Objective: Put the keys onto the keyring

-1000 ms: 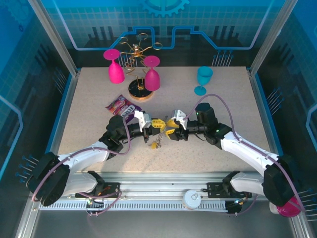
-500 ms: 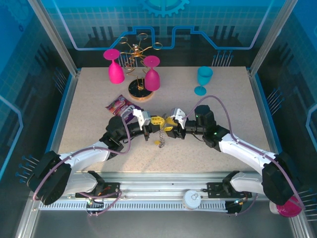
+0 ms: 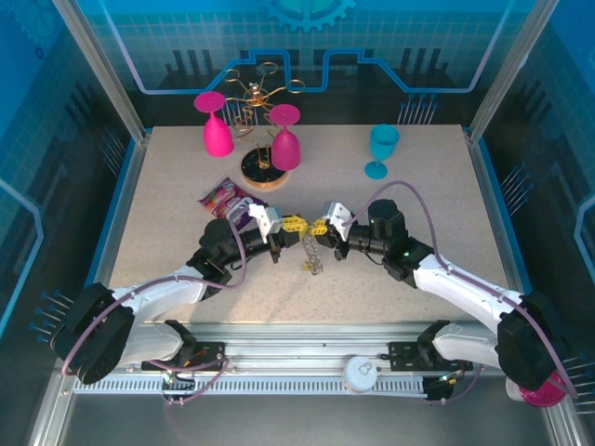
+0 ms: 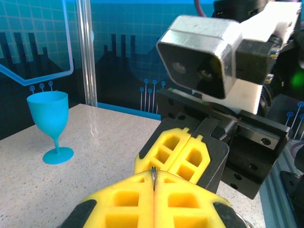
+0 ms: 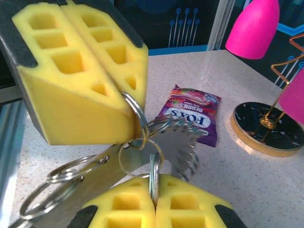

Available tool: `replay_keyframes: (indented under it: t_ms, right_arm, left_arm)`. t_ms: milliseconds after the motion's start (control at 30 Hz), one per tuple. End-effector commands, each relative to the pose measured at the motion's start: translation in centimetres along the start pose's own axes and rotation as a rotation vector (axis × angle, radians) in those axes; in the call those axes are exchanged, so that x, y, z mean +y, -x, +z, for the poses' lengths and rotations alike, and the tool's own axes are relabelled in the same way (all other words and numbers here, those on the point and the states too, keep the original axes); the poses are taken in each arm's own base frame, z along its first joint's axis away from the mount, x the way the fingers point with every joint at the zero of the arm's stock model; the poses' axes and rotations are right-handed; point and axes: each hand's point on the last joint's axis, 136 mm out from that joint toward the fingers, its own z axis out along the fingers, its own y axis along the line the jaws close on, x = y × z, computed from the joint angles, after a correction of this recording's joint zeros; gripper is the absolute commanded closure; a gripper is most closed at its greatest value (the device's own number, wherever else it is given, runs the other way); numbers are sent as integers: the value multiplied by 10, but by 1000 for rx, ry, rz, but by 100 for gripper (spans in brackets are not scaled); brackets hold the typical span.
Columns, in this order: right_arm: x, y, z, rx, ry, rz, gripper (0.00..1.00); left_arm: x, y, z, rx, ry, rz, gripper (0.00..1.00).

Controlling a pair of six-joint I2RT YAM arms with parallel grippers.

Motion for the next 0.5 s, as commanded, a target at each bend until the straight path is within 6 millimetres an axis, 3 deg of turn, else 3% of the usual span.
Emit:
replay_keyframes:
  t_ms: [0,167,467]
  right_arm:
    - [-1,-1,-5,27,-38,-58,100]
    - [-5,-5,-10,119,-46,-103,100]
    - [7,5,-14,184,52,-142,100]
  left_arm:
    - [5,11,-2,-17,34,48,100]
    - [2,5,-3,29,18,58,100]
    - [-2,0,-3,69,-8,60,100]
